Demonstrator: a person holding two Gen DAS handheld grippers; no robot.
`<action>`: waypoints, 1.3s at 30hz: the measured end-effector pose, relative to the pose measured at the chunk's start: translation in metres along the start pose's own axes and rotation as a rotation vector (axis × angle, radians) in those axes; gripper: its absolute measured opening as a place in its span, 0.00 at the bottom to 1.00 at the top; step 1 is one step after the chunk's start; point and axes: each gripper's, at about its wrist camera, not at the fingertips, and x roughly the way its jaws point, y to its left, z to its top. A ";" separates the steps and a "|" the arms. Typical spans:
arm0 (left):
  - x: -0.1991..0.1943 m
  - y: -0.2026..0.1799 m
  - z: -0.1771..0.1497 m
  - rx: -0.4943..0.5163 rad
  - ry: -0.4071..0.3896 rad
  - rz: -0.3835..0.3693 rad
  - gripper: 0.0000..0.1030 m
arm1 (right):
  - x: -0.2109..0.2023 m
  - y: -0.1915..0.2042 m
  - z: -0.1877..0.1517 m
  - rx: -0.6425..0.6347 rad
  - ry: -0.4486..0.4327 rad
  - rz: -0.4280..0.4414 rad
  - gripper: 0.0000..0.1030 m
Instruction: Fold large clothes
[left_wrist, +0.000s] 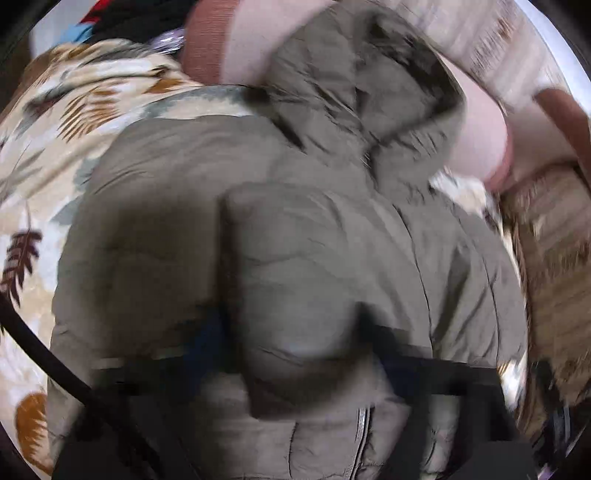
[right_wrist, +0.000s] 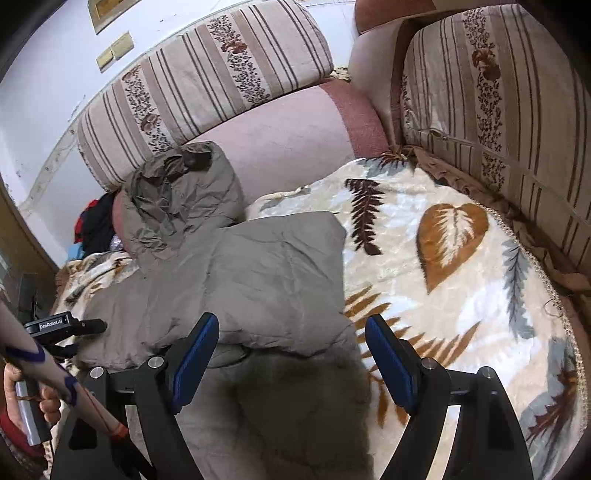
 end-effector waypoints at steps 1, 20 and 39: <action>-0.003 -0.006 0.000 0.029 0.000 0.029 0.33 | 0.000 -0.002 -0.001 0.008 0.001 -0.004 0.83; -0.008 0.063 0.017 -0.092 -0.104 0.218 0.68 | 0.040 0.007 -0.017 -0.031 0.102 -0.047 0.83; -0.090 0.123 -0.122 0.021 -0.217 0.309 0.77 | 0.019 0.025 -0.054 -0.078 0.122 -0.099 0.83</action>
